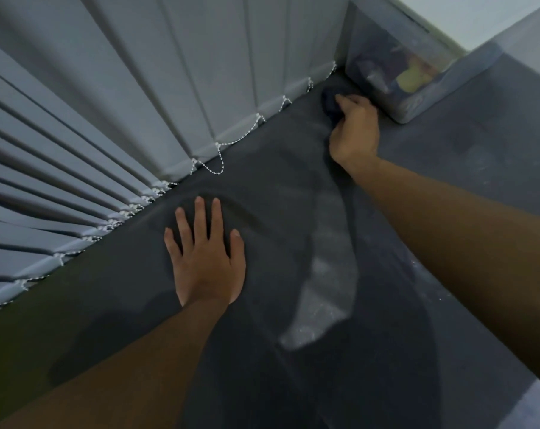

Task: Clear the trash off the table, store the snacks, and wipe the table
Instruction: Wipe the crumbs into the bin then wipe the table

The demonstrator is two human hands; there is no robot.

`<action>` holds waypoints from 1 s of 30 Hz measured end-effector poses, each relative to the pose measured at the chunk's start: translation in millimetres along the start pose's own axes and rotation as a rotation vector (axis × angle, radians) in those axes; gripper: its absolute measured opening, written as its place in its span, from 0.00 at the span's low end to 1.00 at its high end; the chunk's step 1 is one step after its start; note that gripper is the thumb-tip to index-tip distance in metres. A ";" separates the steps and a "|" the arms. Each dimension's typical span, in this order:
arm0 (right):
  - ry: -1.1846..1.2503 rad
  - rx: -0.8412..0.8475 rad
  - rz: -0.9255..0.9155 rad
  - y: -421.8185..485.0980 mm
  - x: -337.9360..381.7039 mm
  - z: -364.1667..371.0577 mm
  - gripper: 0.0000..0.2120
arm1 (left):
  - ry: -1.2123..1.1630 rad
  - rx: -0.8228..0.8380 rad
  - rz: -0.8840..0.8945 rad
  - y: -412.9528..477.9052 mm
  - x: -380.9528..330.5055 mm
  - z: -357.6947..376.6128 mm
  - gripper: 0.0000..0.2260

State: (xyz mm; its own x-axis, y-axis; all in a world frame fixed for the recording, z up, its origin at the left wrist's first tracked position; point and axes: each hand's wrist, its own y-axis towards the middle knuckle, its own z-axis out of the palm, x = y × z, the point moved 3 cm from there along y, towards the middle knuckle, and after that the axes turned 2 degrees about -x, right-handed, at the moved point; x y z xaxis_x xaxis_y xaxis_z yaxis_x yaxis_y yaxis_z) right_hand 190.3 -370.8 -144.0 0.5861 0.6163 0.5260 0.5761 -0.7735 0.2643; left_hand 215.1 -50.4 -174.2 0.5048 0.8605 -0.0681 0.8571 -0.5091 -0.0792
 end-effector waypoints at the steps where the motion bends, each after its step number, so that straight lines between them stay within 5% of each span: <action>1: 0.023 0.050 -0.097 -4.5 5.2 1.4 0.26 | 0.000 0.000 0.001 -0.2 0.0 -0.1 0.30; 4: 0.034 0.197 -0.387 -20.0 10.5 4.8 0.24 | -0.001 0.000 0.000 -0.5 -0.3 -0.4 0.30; 9: 0.016 0.045 -0.035 -7.4 -6.8 0.8 0.25 | 0.007 0.007 0.000 0.2 -1.2 -0.2 0.30; 15: 0.125 0.282 -0.466 -67.4 37.5 10.0 0.23 | 0.007 0.010 -0.005 -0.3 -0.7 -1.6 0.29; 20: 0.096 0.017 -0.064 -57.2 7.2 -2.7 0.22 | -0.009 0.001 0.046 0.0 -2.0 -0.6 0.28; 27: 0.180 0.302 -0.556 -120.4 34.0 -12.5 0.21 | -0.001 0.002 0.045 0.0 -3.4 -0.5 0.26; 30: 0.092 0.064 -0.254 -97.4 -2.0 -29.6 0.22 | -0.016 -0.002 0.037 -1.3 -2.9 -1.7 0.26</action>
State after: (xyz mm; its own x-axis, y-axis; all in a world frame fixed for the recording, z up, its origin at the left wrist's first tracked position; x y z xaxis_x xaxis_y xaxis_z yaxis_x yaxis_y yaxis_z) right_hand 116.2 -301.0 -146.9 0.3657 0.7711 0.5213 0.7347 -0.5830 0.3470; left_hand 212.7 -52.3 -172.2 0.5349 0.8405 -0.0867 0.8379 -0.5408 -0.0738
